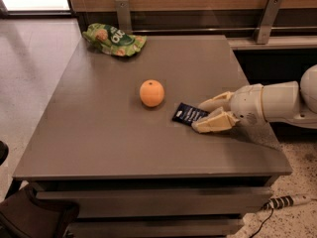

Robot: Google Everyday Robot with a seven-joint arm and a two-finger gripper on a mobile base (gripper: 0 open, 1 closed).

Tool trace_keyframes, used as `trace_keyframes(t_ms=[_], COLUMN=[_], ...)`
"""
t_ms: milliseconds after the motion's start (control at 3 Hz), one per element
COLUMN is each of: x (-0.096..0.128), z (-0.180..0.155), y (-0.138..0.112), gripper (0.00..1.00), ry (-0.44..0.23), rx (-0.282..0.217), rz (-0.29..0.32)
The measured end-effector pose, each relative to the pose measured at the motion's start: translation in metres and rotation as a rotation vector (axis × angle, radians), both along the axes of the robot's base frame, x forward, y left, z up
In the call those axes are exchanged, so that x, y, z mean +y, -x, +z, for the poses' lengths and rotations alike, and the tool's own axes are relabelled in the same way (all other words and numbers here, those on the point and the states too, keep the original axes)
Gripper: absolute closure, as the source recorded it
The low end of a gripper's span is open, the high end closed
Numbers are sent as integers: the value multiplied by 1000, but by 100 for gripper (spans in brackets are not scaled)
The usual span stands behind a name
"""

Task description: Move rxbar blueberry near green rice chip bag

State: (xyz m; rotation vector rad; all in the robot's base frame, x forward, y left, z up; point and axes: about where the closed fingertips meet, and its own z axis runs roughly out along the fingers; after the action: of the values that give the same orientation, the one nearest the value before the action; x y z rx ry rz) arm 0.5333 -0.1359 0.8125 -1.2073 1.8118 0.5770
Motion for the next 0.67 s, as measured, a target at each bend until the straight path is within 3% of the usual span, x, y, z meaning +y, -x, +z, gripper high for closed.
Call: trace_keyframes(t_ms=[667], x=[-9], z=[19], y=[-6], gripper=[100], ry=[15], rx=[-25], rz=[-10])
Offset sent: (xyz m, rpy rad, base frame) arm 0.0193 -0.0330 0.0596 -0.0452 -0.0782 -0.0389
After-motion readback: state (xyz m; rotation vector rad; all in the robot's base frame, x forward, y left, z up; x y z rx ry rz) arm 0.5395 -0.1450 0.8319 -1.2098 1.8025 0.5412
